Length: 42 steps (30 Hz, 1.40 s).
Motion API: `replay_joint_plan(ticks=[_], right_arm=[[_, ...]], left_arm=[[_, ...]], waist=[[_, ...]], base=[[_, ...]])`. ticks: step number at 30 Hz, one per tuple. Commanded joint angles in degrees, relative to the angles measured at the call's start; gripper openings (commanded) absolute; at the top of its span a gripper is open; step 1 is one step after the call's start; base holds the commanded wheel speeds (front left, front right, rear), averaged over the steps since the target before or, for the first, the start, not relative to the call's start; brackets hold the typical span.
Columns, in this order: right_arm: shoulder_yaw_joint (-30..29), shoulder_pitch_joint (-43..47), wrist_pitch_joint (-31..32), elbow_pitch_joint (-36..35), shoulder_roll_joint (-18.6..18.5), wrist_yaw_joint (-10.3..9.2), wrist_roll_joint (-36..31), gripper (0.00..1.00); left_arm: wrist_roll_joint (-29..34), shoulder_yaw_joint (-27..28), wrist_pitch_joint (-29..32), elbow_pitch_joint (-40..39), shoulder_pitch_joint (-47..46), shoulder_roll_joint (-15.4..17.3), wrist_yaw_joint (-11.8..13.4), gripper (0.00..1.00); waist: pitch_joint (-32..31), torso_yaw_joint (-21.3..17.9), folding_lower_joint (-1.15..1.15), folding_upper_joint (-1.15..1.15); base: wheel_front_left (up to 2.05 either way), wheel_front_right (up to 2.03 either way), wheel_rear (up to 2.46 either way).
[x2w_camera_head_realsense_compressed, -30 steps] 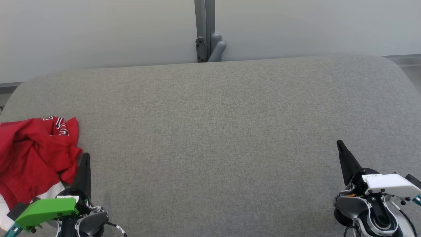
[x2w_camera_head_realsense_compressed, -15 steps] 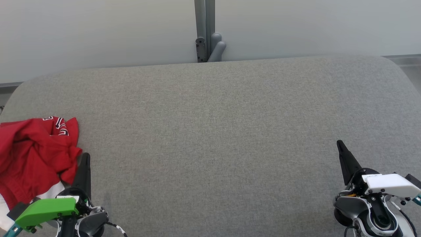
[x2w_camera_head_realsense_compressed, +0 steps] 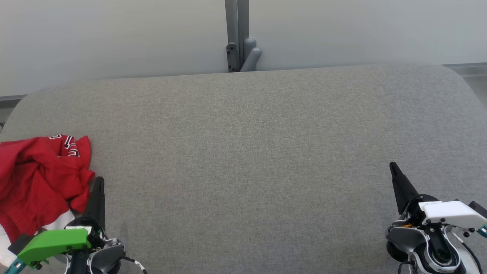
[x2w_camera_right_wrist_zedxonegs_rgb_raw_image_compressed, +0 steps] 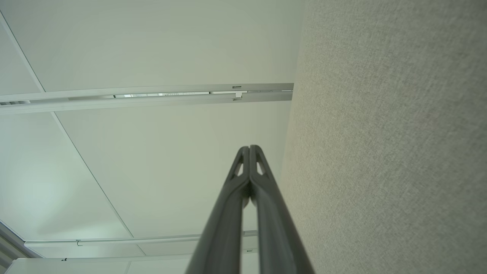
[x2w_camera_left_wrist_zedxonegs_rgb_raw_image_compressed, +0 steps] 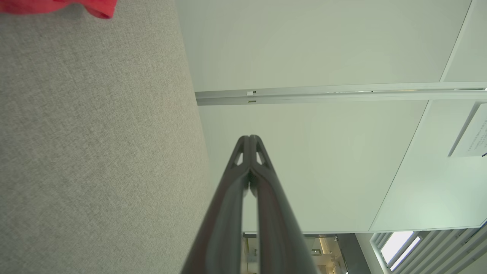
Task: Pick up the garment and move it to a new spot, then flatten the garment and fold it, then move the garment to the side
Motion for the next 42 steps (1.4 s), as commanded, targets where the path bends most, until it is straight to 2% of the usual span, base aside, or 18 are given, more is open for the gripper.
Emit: replay_joint_plan(ticks=[1,42], right_arm=[[-0.1,0.5,0.1,-0.3,-0.3,0.02,0.4,0.00],[-0.1,0.5,0.1,-0.3,-0.3,0.02,0.4,0.00]], left_arm=[[-0.2,0.1,0.2,-0.1,-0.8,0.4,-0.2,0.00],[-0.2,0.1,0.2,-0.1,-0.8,0.4,-0.2,0.00]], waist=[[0.0,0.0,0.00,0.00],[0.0,0.0,0.00,0.00]], base=[[0.00,0.00,0.00],[0.00,0.00,0.00]])
